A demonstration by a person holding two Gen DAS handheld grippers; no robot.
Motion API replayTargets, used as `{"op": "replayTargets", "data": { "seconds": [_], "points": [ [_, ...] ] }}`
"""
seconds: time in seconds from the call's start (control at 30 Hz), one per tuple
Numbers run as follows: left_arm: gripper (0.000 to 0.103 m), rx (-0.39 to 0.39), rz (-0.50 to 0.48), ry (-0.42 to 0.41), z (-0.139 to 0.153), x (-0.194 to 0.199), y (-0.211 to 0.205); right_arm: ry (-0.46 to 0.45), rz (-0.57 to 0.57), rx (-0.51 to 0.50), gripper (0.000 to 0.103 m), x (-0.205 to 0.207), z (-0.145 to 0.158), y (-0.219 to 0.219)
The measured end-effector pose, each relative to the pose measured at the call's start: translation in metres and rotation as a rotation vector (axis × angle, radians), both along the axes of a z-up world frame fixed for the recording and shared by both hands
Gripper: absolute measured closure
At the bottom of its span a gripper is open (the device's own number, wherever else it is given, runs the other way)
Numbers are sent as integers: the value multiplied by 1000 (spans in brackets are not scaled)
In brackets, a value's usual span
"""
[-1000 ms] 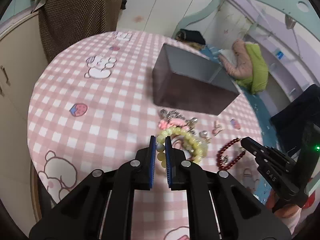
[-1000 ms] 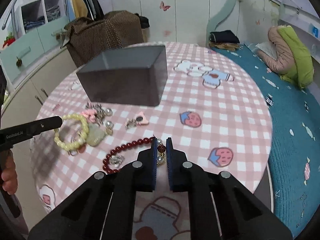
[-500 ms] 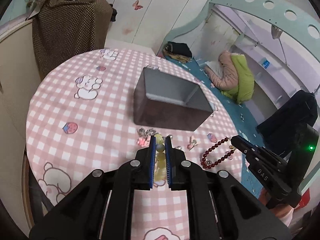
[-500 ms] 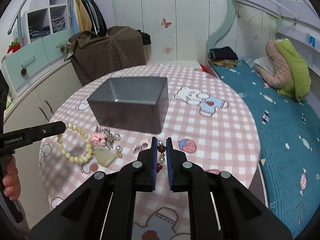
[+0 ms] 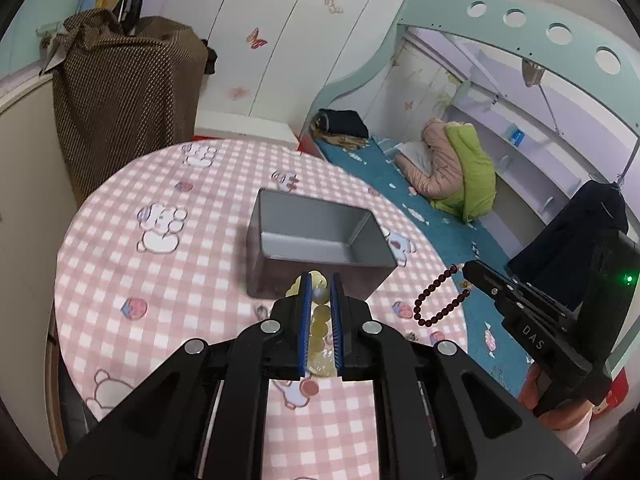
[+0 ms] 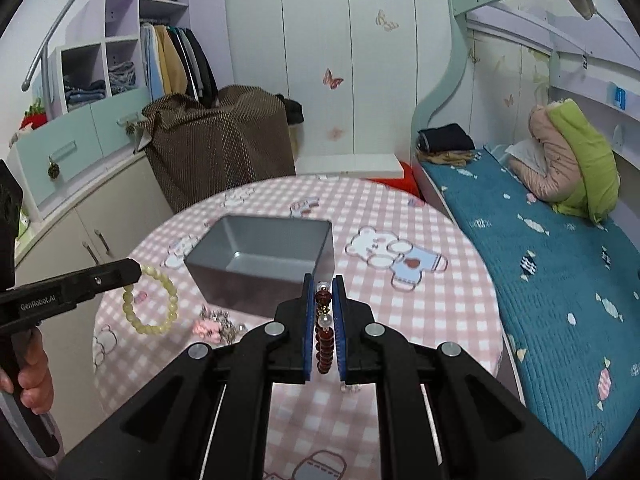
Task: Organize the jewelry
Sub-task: 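Carry the green bracelet in the left tool while the right tool carries the red bracelet to the grey box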
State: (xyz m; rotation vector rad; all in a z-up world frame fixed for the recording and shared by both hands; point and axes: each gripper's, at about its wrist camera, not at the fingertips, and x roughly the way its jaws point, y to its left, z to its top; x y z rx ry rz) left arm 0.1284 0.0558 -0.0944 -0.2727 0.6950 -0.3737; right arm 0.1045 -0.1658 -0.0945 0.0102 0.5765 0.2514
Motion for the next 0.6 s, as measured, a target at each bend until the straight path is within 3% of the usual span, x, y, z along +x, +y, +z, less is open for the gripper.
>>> {"op": "replayTargets", "data": {
  "seconds": [0.37,0.6],
  "points": [
    [94,18,-19,-76,32,20,-10,-72,22,22,95,22,29,8],
    [94,36,-18,-118,46,40,-17,-64,50,35,95,45,29,19]
  ]
}}
